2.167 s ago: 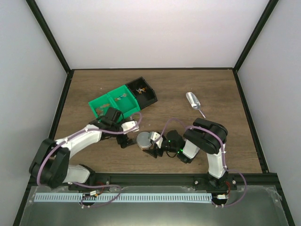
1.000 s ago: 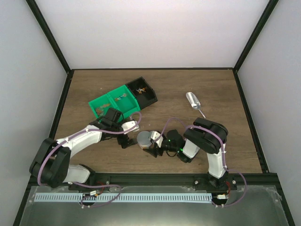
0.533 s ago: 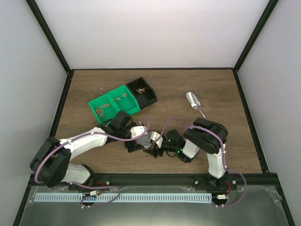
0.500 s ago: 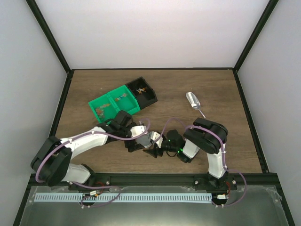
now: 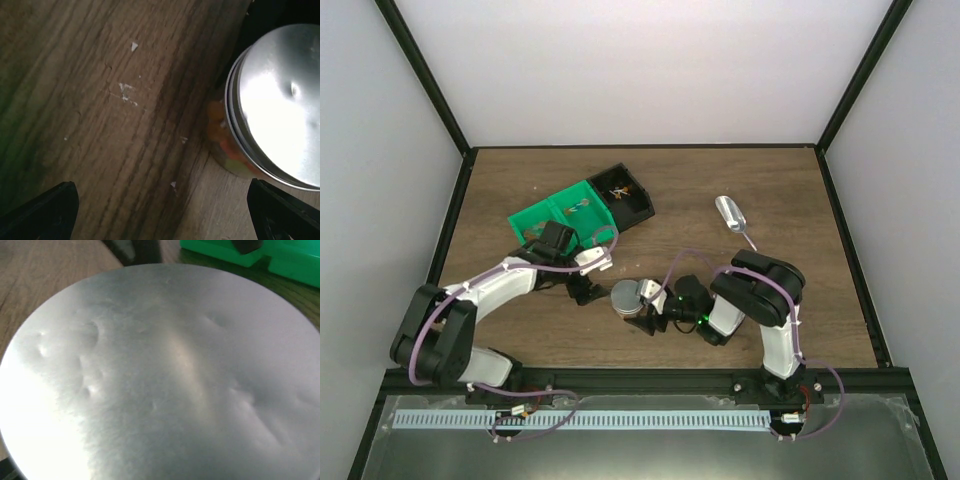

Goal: Pack the candies

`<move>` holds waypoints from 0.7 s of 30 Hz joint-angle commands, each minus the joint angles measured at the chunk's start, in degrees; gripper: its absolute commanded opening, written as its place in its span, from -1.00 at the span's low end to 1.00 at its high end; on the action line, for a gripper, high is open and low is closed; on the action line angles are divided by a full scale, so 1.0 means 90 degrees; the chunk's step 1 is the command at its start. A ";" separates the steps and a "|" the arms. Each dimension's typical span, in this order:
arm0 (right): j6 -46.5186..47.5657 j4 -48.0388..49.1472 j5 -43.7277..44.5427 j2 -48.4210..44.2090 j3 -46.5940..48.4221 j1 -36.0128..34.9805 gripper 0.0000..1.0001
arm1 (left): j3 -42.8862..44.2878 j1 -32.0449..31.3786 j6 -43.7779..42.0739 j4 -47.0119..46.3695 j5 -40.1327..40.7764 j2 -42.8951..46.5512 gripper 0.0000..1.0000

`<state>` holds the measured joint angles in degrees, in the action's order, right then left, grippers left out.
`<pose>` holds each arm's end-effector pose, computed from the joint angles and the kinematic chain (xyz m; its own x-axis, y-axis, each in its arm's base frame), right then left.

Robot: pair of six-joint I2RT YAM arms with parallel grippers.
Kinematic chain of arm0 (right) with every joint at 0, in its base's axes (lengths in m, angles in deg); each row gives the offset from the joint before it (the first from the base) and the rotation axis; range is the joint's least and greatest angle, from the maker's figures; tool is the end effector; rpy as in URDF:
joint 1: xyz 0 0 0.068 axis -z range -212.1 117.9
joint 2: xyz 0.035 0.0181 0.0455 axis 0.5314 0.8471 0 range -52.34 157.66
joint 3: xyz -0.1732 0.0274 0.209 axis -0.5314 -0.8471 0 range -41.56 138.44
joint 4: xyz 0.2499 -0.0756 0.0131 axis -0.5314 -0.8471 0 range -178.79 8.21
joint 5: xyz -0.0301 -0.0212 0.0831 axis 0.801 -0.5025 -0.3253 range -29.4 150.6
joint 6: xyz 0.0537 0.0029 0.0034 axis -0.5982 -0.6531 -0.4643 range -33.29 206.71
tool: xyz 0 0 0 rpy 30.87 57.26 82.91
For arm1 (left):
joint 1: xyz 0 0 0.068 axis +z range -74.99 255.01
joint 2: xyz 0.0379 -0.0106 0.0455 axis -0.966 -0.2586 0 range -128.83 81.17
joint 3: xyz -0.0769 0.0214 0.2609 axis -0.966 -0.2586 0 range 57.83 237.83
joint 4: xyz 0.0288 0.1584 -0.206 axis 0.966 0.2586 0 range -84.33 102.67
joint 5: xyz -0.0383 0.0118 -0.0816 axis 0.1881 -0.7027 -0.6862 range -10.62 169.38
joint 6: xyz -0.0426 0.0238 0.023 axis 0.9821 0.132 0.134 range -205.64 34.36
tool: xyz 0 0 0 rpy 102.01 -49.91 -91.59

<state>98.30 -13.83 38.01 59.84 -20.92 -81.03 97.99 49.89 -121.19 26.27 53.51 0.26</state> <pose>0.1678 0.2132 0.0688 -0.0711 -0.3640 -0.9287 -0.9612 0.2738 -0.0337 0.2233 -0.1219 0.1666 -0.3142 0.7251 -0.6127 0.9269 0.3739 -0.0328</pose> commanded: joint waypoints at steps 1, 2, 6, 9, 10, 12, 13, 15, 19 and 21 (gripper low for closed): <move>0.0197 -0.0479 -0.0254 0.0124 -0.0097 -0.0091 0.05 | 0.0105 0.0043 -0.0695 0.0072 -0.0335 0.0329 0.89; 0.0190 -0.0490 -0.0240 0.0128 -0.0089 -0.0091 0.05 | 0.0038 -0.0011 -0.0827 0.0174 -0.0497 0.0480 0.89; 0.0142 -0.0518 -0.0186 0.0149 -0.0049 -0.0091 0.05 | -0.0275 -0.0648 -0.0874 0.0236 -0.0358 0.0795 0.93; 0.0139 -0.0527 -0.0204 0.0154 -0.0047 -0.0096 0.05 | -0.0353 -0.0836 -0.0428 -0.0006 -0.0297 0.0724 0.95; 0.0144 -0.0522 -0.0205 0.0153 -0.0045 -0.0092 0.05 | -0.0353 -0.0883 -0.0328 -0.0070 -0.0274 0.0687 0.95; 0.0145 -0.0521 -0.0205 0.0167 -0.0038 -0.0092 0.05 | -0.0328 -0.0997 -0.0152 -0.0264 -0.0212 0.0591 0.95; 0.0147 -0.0530 -0.0201 0.0163 -0.0029 -0.0091 0.05 | -0.0314 -0.1034 -0.0047 -0.0381 -0.0203 0.0542 0.95; 0.0147 -0.0533 -0.0229 0.0165 -0.0037 -0.0091 0.05 | -0.0229 -0.1100 0.0074 -0.0489 -0.0184 0.0389 0.95; 0.0184 -0.0538 -0.0282 0.0143 -0.0071 -0.0091 0.05 | 0.0021 -0.0989 0.0383 -0.0525 0.0068 0.0125 0.94; 0.0197 -0.0522 -0.0325 0.0134 -0.0077 -0.0091 0.05 | 0.0076 -0.0743 0.0477 -0.0539 0.0034 0.0072 0.92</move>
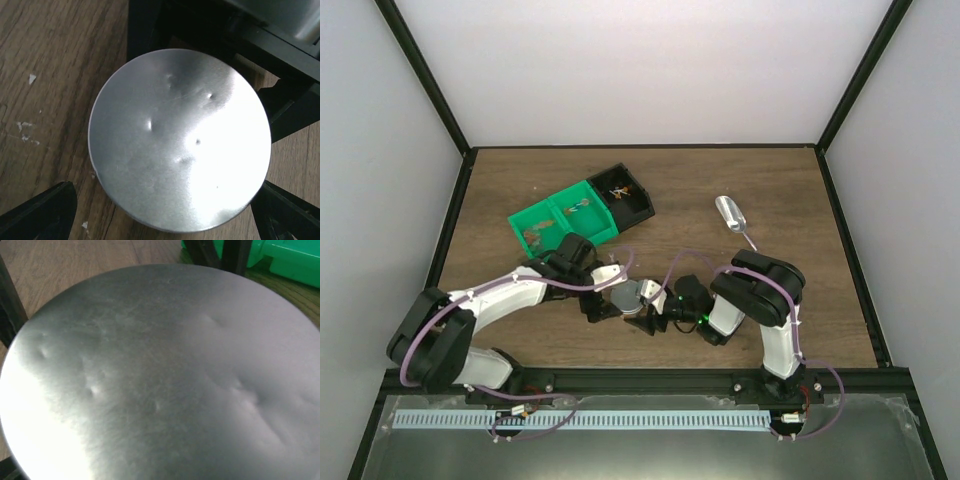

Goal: Pack the candies

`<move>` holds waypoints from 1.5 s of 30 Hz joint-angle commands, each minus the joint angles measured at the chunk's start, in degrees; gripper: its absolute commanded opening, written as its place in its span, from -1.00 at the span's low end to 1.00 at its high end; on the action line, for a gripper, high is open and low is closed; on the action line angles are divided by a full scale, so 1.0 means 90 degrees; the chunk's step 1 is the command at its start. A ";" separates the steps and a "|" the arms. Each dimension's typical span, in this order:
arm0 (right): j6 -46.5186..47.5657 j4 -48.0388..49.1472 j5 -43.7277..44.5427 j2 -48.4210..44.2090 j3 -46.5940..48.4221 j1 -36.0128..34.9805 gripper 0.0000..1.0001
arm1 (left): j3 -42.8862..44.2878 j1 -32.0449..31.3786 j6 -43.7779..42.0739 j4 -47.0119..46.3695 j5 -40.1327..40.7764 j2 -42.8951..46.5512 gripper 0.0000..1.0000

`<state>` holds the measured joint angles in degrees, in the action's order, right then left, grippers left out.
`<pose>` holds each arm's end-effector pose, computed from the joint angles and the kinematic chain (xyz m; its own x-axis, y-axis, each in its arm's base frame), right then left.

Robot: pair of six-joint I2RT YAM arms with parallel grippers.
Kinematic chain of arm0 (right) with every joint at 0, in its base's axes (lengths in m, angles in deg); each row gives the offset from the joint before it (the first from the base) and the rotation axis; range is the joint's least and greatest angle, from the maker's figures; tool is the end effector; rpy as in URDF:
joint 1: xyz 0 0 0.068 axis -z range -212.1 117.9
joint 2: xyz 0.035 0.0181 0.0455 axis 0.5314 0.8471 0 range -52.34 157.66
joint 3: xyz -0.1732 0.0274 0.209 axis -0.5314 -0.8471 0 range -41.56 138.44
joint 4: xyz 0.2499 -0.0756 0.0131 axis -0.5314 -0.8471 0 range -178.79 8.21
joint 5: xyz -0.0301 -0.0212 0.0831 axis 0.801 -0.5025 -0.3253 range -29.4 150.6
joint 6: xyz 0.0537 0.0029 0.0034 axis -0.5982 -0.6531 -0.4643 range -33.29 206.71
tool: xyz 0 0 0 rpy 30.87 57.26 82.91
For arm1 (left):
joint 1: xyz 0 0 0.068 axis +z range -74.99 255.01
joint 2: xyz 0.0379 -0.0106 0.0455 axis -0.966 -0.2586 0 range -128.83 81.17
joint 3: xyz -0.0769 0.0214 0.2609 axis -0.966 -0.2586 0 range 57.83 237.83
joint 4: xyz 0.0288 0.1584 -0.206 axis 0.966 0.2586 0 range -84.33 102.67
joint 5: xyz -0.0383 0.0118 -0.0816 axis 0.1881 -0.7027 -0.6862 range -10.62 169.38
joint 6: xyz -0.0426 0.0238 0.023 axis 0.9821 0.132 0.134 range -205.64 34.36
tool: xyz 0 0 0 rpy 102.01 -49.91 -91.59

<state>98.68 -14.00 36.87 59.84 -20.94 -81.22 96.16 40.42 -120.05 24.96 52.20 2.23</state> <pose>0.1663 0.2138 0.0685 -0.0645 -0.3646 -0.9289 -0.9676 0.2507 -0.0313 0.1944 -0.1538 0.1672 -0.1956 0.7456 -0.6371 0.9747 0.2193 -0.0427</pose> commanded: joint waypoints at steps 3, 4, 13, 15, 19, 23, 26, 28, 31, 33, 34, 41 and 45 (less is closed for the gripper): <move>0.0188 -0.0493 -0.0220 0.0134 -0.0085 -0.0069 0.04 | 0.0389 0.0800 0.0351 -0.0267 0.0013 -0.0268 0.90; 0.0192 -0.0490 -0.0229 0.0133 -0.0098 -0.0064 0.04 | 0.0411 0.0985 0.0332 -0.0221 -0.0033 -0.0279 0.89; 0.0114 -0.0473 -0.0154 0.0158 -0.0078 -0.0069 0.03 | 0.0274 0.1128 -0.0346 0.0191 -0.0550 0.0218 0.88; 0.0076 -0.0478 -0.0110 0.0176 -0.0058 -0.0069 0.03 | 0.0151 0.0886 -0.0552 0.0287 -0.0593 0.0517 0.90; -0.0015 -0.0527 0.0000 0.0221 -0.0001 -0.0062 0.03 | -0.0010 0.0409 -0.0278 0.0192 -0.0600 0.0745 0.99; -0.0138 -0.0586 0.0234 0.0254 0.0070 -0.0067 0.03 | -0.0249 -0.0078 0.0343 -0.0477 -0.0357 0.0746 1.00; -0.0241 -0.0709 0.0389 0.0279 0.0157 -0.0066 0.03 | -0.0403 -0.0392 0.0825 -0.0984 -0.0124 0.0633 1.00; -0.0274 -0.0772 0.0443 0.0297 0.0196 -0.0069 0.03 | -0.0370 -0.0534 0.0959 -0.1071 0.0110 0.0520 1.00; -0.0285 -0.0772 0.0451 0.0316 0.0211 -0.0069 0.03 | -0.0306 -0.0562 0.1168 -0.1153 0.0398 0.0363 1.00; -0.0285 -0.0765 0.0453 0.0328 0.0227 -0.0069 0.03 | -0.0259 -0.0566 0.1269 -0.1188 0.0545 0.0262 1.00; -0.0285 -0.0765 0.0469 0.0337 0.0222 -0.0069 0.03 | -0.0242 -0.0579 0.1322 -0.1207 0.0611 0.0236 1.00; -0.0275 -0.0765 0.0494 0.0328 0.0221 -0.0069 0.03 | -0.0233 -0.0574 0.1091 -0.1161 0.0724 0.0195 0.99; -0.0247 -0.0775 0.0477 0.0310 0.0214 -0.0069 0.03 | -0.0132 -0.0572 0.0879 -0.1098 0.0718 0.0073 0.85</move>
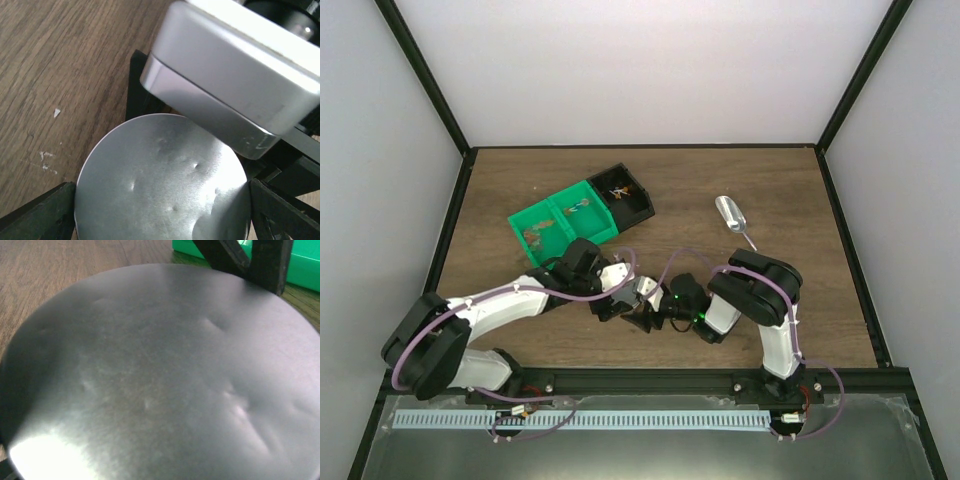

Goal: Pack the candies

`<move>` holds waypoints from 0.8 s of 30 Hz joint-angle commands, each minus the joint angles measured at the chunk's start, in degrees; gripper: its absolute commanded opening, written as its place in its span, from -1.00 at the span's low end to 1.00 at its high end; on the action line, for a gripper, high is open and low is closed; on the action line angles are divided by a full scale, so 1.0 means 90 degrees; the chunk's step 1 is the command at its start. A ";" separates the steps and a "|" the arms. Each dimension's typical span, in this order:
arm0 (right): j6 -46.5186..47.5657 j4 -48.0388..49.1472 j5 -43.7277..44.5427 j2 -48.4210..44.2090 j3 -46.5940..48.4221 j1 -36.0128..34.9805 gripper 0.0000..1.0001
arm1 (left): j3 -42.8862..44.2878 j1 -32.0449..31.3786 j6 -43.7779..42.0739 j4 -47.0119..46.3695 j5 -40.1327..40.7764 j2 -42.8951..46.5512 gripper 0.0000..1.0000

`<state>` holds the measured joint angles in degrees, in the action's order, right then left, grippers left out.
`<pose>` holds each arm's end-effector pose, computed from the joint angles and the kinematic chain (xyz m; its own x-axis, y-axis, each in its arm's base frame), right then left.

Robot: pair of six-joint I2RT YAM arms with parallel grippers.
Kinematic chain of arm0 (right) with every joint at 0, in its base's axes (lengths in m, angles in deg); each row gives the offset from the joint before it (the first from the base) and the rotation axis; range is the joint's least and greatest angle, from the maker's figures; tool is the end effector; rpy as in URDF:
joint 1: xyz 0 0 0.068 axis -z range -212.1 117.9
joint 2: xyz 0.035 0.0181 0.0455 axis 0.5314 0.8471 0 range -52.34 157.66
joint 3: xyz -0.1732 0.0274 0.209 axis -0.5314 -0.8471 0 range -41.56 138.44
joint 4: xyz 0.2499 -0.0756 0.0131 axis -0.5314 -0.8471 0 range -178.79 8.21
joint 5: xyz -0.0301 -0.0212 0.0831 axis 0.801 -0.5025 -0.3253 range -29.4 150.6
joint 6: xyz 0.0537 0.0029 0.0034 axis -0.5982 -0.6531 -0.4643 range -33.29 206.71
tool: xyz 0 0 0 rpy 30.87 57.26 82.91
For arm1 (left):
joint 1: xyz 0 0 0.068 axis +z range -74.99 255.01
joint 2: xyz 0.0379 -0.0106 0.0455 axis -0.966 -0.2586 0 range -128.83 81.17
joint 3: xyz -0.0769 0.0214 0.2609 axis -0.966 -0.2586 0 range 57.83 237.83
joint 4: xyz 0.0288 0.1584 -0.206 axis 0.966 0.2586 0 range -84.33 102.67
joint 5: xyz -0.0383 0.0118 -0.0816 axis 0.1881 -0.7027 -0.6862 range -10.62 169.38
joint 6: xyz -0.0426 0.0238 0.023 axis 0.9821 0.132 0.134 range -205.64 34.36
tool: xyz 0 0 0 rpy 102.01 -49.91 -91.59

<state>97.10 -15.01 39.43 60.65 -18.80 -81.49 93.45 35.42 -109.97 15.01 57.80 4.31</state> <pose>0.1729 0.2212 0.0687 -0.0881 -0.3613 -0.9283 -0.9551 0.2953 -0.0242 0.1856 -0.1706 0.1714 -0.2241 0.6825 -0.6957 0.9493 0.3145 0.0027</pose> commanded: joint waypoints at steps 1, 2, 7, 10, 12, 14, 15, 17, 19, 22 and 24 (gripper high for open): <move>-0.0055 -0.0658 0.0172 0.0214 -0.0029 -0.0040 0.02 | 0.0191 -0.0021 -0.0379 0.0074 0.0073 -0.0161 0.84; -0.0036 -0.0653 0.0127 0.0203 -0.0045 -0.0040 0.02 | 0.0223 -0.0022 -0.0544 0.0173 0.0036 -0.0161 0.84; 0.0041 -0.0592 -0.0066 0.0185 -0.0089 -0.0040 0.02 | 0.0495 0.0098 -0.1329 0.0787 -0.0231 -0.0331 0.82; 0.0089 -0.0567 -0.0191 0.0161 -0.0115 -0.0040 0.01 | 0.0749 0.0241 -0.1816 0.1123 -0.0528 -0.0528 0.79; 0.0116 -0.0551 -0.0280 0.0151 -0.0131 -0.0040 0.00 | 0.0936 0.0280 -0.2303 0.1392 -0.0679 -0.0661 0.78; 0.0138 -0.0543 -0.0355 0.0140 -0.0153 -0.0040 0.00 | 0.1151 0.0342 -0.2787 0.1681 -0.0847 -0.0857 0.76; 0.0143 -0.0537 -0.0383 0.0135 -0.0156 -0.0035 0.00 | 0.1282 0.0384 -0.3009 0.1824 -0.0919 -0.0987 0.76; 0.0158 -0.0537 -0.0419 0.0119 -0.0176 -0.0040 -0.01 | 0.1581 0.0446 -0.3581 0.2228 -0.1021 -0.1275 0.76; 0.0164 -0.0536 -0.0446 0.0104 -0.0199 -0.0035 -0.01 | 0.1892 0.0499 -0.4202 0.2610 -0.1045 -0.1547 0.76; 0.0156 -0.0536 -0.0415 0.0093 -0.0198 -0.0040 -0.01 | 0.2292 0.0582 -0.4749 0.2980 -0.0997 -0.1850 0.76; 0.0131 -0.0537 -0.0362 0.0103 -0.0192 -0.0040 -0.01 | 0.2482 0.0635 -0.4818 0.3052 -0.0944 -0.1934 0.82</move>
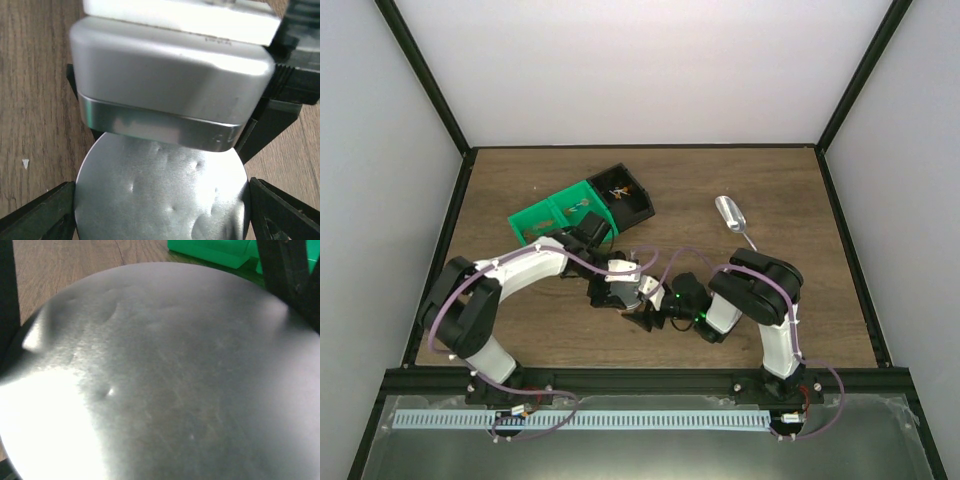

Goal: Pack the candies

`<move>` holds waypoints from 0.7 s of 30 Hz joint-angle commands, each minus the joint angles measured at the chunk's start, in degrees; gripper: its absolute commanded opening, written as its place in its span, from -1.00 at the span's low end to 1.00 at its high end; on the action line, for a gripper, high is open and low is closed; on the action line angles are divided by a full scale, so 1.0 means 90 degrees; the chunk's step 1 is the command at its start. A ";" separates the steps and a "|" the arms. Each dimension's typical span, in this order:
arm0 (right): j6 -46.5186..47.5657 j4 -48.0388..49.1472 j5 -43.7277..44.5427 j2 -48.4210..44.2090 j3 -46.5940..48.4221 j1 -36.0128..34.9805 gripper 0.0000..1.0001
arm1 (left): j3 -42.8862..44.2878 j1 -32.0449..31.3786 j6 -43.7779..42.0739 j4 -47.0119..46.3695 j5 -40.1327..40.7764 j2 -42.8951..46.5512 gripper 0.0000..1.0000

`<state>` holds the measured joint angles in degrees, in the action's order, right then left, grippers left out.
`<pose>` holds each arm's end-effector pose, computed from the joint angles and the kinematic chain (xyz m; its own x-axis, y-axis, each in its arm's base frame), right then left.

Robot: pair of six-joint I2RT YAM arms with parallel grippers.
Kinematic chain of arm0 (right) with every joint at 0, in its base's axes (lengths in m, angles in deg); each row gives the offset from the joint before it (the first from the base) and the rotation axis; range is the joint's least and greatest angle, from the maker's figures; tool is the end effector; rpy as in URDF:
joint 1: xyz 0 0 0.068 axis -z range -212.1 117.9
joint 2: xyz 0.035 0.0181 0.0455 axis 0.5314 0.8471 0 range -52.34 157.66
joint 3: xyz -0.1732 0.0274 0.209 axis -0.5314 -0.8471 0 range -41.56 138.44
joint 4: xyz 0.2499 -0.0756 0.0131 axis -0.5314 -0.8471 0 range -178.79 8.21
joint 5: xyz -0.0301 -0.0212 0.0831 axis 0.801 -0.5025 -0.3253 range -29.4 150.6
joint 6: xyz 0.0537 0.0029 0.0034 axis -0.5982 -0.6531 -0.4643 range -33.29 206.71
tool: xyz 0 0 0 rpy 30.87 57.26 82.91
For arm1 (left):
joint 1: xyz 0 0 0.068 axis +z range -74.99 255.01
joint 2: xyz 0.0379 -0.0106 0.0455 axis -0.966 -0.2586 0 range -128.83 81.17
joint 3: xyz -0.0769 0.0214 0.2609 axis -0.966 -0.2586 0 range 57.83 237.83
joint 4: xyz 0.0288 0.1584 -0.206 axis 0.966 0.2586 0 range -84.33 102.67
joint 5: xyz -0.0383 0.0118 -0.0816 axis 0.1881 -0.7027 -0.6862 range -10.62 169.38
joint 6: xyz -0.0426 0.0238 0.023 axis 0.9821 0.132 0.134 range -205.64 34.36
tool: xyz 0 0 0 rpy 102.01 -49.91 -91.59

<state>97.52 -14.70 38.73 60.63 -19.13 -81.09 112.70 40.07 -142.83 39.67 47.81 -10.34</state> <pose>0.1731 0.2191 0.0685 -0.0830 -0.3608 -0.9289 -0.9570 0.2887 -0.0266 0.2302 -0.1836 0.1809 0.1106 0.7962 -0.5948 0.9915 -0.1296 0.0109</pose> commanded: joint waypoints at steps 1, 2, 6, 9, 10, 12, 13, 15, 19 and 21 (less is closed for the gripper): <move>0.0066 -0.0578 -0.0263 0.0112 -0.0146 -0.0084 -0.01 | 0.0406 0.0163 -0.1091 0.0308 0.0161 -0.0290 0.88; 0.0046 -0.0588 -0.0238 0.0116 -0.0135 -0.0084 -0.01 | 0.0437 0.0220 -0.0883 0.0208 0.0122 -0.0242 0.97; -0.0055 -0.0609 -0.0142 0.0165 -0.0093 -0.0056 -0.01 | 0.0274 0.0468 0.0332 -0.0122 -0.0241 0.0304 1.00; -0.0121 -0.0628 -0.0088 0.0213 -0.0051 -0.0019 -0.01 | -0.0349 0.0444 0.1067 -0.0606 -0.0230 0.0981 1.00; -0.0136 -0.0628 -0.0089 0.0217 -0.0038 -0.0016 -0.01 | -0.0598 0.0416 0.1284 -0.0794 -0.0162 0.1200 1.00; -0.0146 -0.0636 -0.0097 0.0230 -0.0024 0.0002 -0.01 | -0.1104 0.0265 0.1517 -0.1101 0.0106 0.1572 1.00; -0.0146 -0.0640 -0.0099 0.0232 -0.0022 0.0004 -0.01 | -0.1248 0.0185 0.1587 -0.1196 0.0235 0.1676 1.00; -0.0156 -0.0643 -0.0072 0.0244 -0.0013 0.0009 -0.01 | -0.1426 0.0017 0.1834 -0.1394 0.0503 0.1777 1.00; -0.0138 -0.0629 -0.0113 0.0234 -0.0013 0.0014 -0.01 | -0.1613 -0.0166 0.2361 -0.1948 0.0912 0.1837 1.00; -0.0132 -0.0625 -0.0128 0.0236 -0.0023 0.0016 -0.01 | -0.1645 -0.0288 0.2456 -0.2100 0.1009 0.1776 1.00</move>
<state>96.73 -14.88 39.03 60.65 -18.87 -81.01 98.58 39.05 -125.62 27.38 53.65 5.62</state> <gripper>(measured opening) 0.828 0.999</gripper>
